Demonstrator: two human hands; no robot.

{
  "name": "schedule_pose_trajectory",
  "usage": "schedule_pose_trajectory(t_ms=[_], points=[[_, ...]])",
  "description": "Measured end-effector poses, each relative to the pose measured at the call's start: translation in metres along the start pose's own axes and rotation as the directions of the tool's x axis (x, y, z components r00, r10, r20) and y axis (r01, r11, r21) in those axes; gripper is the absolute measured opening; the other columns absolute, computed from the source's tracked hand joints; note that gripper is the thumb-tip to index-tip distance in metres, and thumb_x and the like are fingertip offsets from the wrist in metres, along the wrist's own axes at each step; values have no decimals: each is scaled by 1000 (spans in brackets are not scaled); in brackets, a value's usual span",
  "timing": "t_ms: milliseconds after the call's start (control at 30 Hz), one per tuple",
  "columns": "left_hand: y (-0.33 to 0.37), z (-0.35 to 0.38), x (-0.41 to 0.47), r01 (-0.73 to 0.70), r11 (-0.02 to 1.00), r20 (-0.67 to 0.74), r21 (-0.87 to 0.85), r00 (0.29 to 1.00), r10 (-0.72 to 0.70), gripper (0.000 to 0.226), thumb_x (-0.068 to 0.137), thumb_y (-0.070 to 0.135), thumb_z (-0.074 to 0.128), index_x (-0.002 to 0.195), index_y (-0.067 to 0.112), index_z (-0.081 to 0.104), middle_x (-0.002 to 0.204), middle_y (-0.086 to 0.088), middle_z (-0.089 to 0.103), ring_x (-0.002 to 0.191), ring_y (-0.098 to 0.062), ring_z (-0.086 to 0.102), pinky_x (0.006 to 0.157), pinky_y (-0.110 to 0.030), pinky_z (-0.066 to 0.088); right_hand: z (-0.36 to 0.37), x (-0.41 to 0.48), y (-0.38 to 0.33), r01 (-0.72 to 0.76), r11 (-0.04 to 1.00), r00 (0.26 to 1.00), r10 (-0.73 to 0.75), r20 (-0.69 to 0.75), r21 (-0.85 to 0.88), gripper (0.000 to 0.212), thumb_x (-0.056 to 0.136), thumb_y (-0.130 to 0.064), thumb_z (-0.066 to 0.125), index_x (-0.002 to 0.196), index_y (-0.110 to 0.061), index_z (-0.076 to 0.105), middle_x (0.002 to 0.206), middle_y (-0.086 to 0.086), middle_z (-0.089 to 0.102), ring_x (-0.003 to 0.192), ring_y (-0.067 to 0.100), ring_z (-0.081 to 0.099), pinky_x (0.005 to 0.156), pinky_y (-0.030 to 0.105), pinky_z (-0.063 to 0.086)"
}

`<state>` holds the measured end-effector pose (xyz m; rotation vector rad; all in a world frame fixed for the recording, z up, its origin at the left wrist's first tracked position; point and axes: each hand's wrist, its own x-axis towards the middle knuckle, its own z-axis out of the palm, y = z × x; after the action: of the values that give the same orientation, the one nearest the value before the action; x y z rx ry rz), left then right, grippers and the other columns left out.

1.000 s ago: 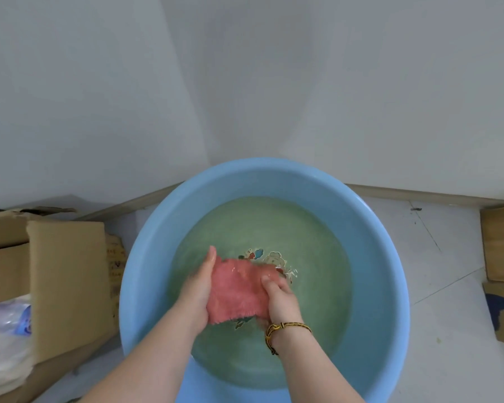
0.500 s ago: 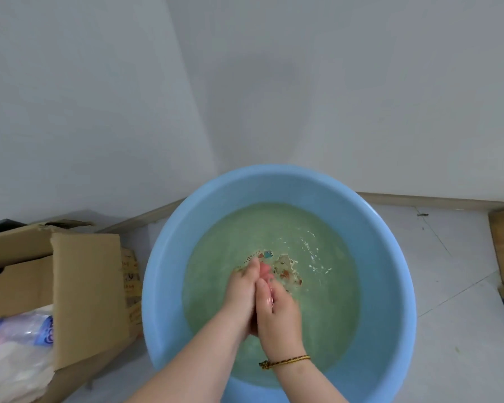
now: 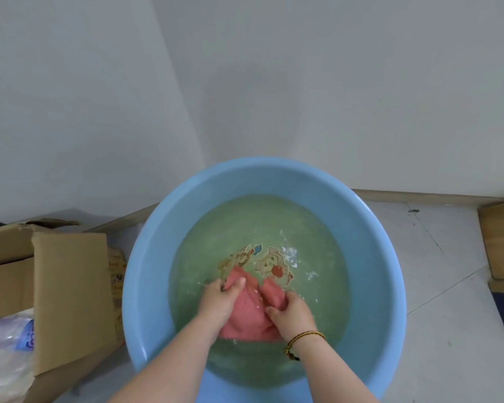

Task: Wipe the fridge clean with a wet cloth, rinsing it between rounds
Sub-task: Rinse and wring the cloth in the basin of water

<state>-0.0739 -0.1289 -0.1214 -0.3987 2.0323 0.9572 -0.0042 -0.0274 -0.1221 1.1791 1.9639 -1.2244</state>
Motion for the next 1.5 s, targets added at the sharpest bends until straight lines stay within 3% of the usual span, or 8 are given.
schedule_pose_trajectory(t_ms=[100, 233, 467, 633, 900, 1167, 1367, 1500], points=[[-12, -3, 9, -29, 996, -95, 88, 995, 37, 45, 88, 30, 55, 120, -2, 50, 114, -15, 58, 98, -26, 57, 76, -28, 43, 6, 6, 9, -72, 997, 995, 74, -61, 33, 16, 90, -13, 49, 103, -7, 57, 103, 12, 63, 97, 27, 57, 77, 25, 42], [-19, 1, 18, 15, 993, -205, 115, 979, 9, 36, 87, 17, 57, 116, -4, 53, 116, -22, 59, 104, -34, 57, 82, -33, 43, 9, 10, 7, -129, 975, 989, 140, -53, 183, 10, 91, -6, 43, 84, -8, 50, 83, 8, 50, 82, 22, 46, 63, 23, 33], [-6, 6, -6, 205, 817, 23, -539, 973, -229, 30, 87, 35, 56, 83, 6, 58, 65, -9, 56, 55, -21, 53, 49, -22, 42, 20, -21, -17, -77, 602, 992, 129, -1, 795, 16, 87, -8, 58, 73, -16, 58, 84, 7, 61, 78, 20, 55, 81, 33, 47], [9, 11, -28, 125, 807, 34, -577, 991, -129, 50, 93, 43, 39, 58, 9, 52, 52, -5, 55, 54, -20, 52, 52, -24, 40, 38, -38, -35, 121, 851, 986, -43, -161, 511, 27, 91, -21, 54, 65, -17, 46, 71, 3, 56, 72, 17, 50, 67, 27, 41], [18, 9, -33, 91, 829, 18, -551, 995, -97, 48, 93, 38, 41, 56, 10, 47, 58, -7, 53, 57, -21, 51, 56, -25, 40, 34, -47, -36, 206, 883, 962, -104, -252, 422, 29, 97, -22, 40, 86, -11, 64, 83, 6, 64, 82, 20, 56, 73, 27, 42], [25, 8, -60, 227, 740, 266, -633, 962, -67, 45, 88, 55, 40, 75, 19, 62, 72, -5, 59, 55, -17, 52, 50, -16, 37, 2, -35, -35, 254, 871, 940, -120, -319, 421, 34, 93, -16, 49, 60, -9, 43, 59, 4, 46, 62, 24, 42, 58, 27, 36], [46, -13, -79, 40, 700, 232, -713, 956, 182, 9, 85, 13, 58, 93, 16, 62, 89, -10, 66, 83, -24, 62, 82, -32, 52, 8, -82, -33, 659, 674, 584, -739, -337, -334, 29, 72, -20, 46, 94, -20, 64, 87, -2, 64, 76, 16, 56, 63, 24, 48], [61, -32, -101, 33, 631, 173, -775, 972, 161, 9, 89, 14, 51, 83, 13, 58, 61, -5, 66, 48, -13, 62, 52, -22, 49, -2, -99, -34, 689, 651, 444, -727, -523, -320, 44, 61, -24, 48, 105, -20, 49, 105, -3, 52, 94, 15, 46, 89, 18, 33]])
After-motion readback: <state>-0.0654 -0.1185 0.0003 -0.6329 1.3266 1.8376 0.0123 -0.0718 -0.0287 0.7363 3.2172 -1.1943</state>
